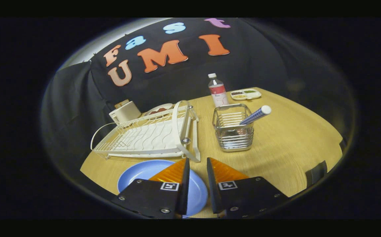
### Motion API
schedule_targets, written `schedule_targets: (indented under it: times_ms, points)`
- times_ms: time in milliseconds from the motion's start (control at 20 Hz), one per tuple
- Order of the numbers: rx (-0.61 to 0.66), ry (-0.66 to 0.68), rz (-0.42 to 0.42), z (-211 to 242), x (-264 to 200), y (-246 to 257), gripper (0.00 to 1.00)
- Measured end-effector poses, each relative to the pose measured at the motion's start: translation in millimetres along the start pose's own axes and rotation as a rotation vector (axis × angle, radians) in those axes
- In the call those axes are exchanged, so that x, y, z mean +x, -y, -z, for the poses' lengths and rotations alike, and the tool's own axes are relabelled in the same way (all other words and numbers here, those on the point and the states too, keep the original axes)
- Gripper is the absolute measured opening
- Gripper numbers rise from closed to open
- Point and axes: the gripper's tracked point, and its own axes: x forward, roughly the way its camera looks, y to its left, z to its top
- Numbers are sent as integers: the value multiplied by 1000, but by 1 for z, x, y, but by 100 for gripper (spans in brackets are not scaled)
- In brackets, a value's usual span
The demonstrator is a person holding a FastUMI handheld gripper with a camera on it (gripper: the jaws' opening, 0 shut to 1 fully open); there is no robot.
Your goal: Take the plate from the dish rack, then take the spoon from the basket and place it into the plate.
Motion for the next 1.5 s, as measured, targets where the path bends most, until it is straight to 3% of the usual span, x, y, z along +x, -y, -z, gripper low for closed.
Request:
schedule_targets:
  times_ms: [250,500,700,900,950,1050,1500]
  points:
    - [-39,149,119,-34,-5,45,57]
    - [-45,318,163,-70,4,70,61]
    - [-99,364,192,-69,17,76,53]
    - [-136,379,188,-69,21,68,29]
    - [-128,383,161,-71,23,61,19]
    - [-119,376,124,-72,21,50,13]
    - [-211,424,97,-120,-8,30,9]
